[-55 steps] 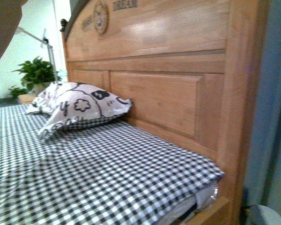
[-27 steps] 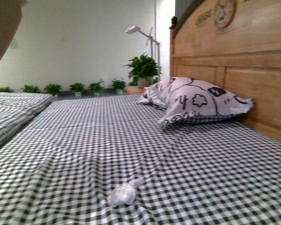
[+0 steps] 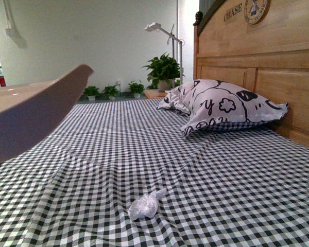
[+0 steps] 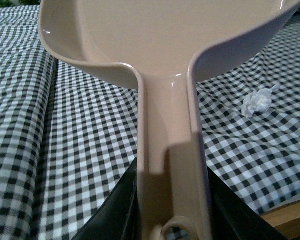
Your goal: Clean up trash
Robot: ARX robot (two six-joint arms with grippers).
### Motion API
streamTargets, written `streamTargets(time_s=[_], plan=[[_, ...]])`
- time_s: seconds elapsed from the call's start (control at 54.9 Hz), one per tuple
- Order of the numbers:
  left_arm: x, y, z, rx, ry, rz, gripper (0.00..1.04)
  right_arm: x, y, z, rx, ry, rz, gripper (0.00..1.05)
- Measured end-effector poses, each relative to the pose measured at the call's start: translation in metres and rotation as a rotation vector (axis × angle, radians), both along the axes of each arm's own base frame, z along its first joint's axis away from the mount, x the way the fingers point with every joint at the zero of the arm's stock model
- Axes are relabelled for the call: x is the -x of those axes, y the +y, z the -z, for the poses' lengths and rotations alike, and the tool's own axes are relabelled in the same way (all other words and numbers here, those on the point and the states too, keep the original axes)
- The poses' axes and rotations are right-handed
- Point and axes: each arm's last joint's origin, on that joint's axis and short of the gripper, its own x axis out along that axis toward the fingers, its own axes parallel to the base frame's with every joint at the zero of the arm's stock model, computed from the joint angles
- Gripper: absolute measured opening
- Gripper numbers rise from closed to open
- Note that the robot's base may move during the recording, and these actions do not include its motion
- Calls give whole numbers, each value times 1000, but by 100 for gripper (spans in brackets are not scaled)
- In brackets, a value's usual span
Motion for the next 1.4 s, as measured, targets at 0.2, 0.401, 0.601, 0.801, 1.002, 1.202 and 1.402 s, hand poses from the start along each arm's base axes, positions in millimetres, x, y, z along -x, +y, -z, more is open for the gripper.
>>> streamTargets(time_s=[0.2, 0.401, 0.601, 0.801, 1.002, 1.202, 1.402], plan=[[-49, 21, 14, -221, 186, 148, 28, 0, 0, 0, 0, 0, -1, 20], [-69, 37, 28, -406, 239, 350, 28, 0, 0, 0, 0, -1, -1, 20], [-82, 40, 39, -515, 260, 418, 28, 0, 0, 0, 0, -1, -1, 20], [-89, 37, 51, -574, 283, 476, 28, 0, 0, 0, 0, -1, -1, 20], [-95, 35, 61, -586, 310, 511, 28, 0, 0, 0, 0, -1, -1, 20], [-96, 36, 62, -573, 355, 538, 28, 0, 0, 0, 0, -1, -1, 20], [-96, 35, 61, -570, 370, 550, 28, 0, 0, 0, 0, -1, -1, 20]])
